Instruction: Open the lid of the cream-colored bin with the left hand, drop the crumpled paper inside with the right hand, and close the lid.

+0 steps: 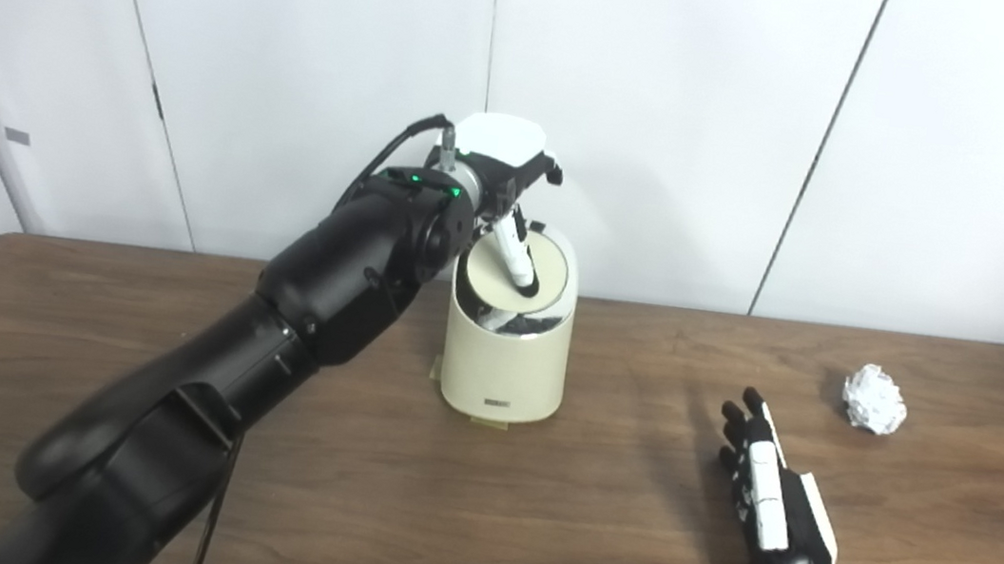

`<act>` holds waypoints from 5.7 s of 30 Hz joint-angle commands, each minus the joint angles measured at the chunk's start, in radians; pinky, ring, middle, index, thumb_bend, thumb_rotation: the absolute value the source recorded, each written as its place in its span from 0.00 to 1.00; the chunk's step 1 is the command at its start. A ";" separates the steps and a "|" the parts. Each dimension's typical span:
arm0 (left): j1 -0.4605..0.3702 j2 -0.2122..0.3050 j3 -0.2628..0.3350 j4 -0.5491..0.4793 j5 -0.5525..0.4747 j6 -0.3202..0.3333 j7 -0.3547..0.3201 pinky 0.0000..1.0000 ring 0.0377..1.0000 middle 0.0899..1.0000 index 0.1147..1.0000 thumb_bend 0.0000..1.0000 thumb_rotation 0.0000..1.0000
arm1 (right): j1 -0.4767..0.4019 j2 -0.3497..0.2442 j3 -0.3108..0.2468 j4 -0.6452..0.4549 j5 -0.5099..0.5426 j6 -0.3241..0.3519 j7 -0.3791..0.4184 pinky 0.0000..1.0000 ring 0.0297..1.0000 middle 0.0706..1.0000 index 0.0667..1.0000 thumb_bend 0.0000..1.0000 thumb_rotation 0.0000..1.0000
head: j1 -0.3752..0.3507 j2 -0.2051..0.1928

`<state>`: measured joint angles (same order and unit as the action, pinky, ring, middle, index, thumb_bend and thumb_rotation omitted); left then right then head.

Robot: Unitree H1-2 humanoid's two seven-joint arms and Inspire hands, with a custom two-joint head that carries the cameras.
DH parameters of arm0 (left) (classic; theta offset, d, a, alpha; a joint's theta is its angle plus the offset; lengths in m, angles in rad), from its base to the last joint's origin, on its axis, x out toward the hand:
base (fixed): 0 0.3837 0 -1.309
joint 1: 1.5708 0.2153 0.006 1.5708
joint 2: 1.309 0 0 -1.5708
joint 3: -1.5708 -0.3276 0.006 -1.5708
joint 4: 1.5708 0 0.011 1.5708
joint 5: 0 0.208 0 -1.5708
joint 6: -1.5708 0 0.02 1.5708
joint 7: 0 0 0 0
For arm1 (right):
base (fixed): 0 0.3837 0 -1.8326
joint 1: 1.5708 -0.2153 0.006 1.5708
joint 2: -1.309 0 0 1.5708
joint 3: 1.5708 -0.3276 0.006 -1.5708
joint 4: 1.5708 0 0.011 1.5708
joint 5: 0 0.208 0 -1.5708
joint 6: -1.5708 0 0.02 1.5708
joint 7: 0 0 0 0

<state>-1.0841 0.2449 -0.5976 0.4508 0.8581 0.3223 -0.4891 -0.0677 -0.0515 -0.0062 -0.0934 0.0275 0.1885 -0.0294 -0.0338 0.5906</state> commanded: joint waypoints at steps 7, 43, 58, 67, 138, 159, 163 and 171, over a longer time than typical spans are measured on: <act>-0.009 -0.003 0.149 -0.045 -0.142 0.092 -0.072 0.87 0.95 0.95 0.87 0.91 0.02 | -0.013 0.009 0.013 -0.009 -0.005 0.008 0.019 0.95 0.97 0.95 1.00 0.58 1.00 | -0.005 0.000; 0.717 -0.166 0.788 -0.667 -0.744 0.097 0.263 0.90 0.91 0.91 0.91 0.40 0.91 | -0.038 -0.006 -0.012 -0.009 -0.004 -0.025 0.014 0.90 0.93 0.92 0.98 0.62 1.00 | 0.012 0.022; 0.889 -0.243 0.790 -0.571 -0.917 -0.131 0.389 1.00 0.99 0.98 1.00 0.63 0.91 | -0.088 -0.028 0.003 -0.071 -0.121 0.005 -0.009 0.87 0.90 0.90 0.97 0.65 0.47 | -0.058 0.044; 0.947 -0.222 0.774 -0.544 -0.940 -0.177 0.399 1.00 1.00 0.99 1.00 0.65 0.94 | -0.154 -0.134 0.019 -0.127 -0.268 0.120 0.018 0.80 0.87 0.87 0.92 0.78 0.30 | -0.111 0.040; 0.954 -0.085 0.769 -0.637 -1.050 -0.071 0.387 1.00 1.00 1.00 1.00 0.59 0.86 | -0.633 -0.469 0.105 0.594 -0.881 0.274 0.282 0.77 0.91 0.92 0.82 0.90 0.11 | -0.407 0.069; 0.951 -0.080 0.760 -0.650 -1.051 -0.050 0.381 1.00 1.00 1.00 1.00 0.61 0.84 | -0.588 -0.508 0.155 0.626 -0.773 0.168 0.039 0.54 0.57 0.63 0.59 0.85 0.00 | -0.402 0.077; 0.951 -0.077 0.754 -0.651 -1.037 -0.053 0.382 1.00 1.00 1.00 1.00 0.62 0.84 | -0.575 -0.505 0.148 0.623 -0.756 0.143 -0.022 0.48 0.44 0.51 0.45 0.53 0.02 | -0.402 0.077; 0.950 -0.078 0.755 -0.652 -1.048 -0.051 0.380 1.00 1.00 1.00 1.00 0.60 0.85 | -0.573 -0.500 0.146 0.626 -0.720 0.160 -0.038 0.30 0.38 0.47 0.48 0.49 0.00 | -0.401 0.076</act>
<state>-0.1031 0.1551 0.1553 -0.1759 -0.1827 0.2872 -0.1112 -0.5971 -0.5239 0.1518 0.5604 -0.6946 0.3541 -0.0400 -0.4357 0.6673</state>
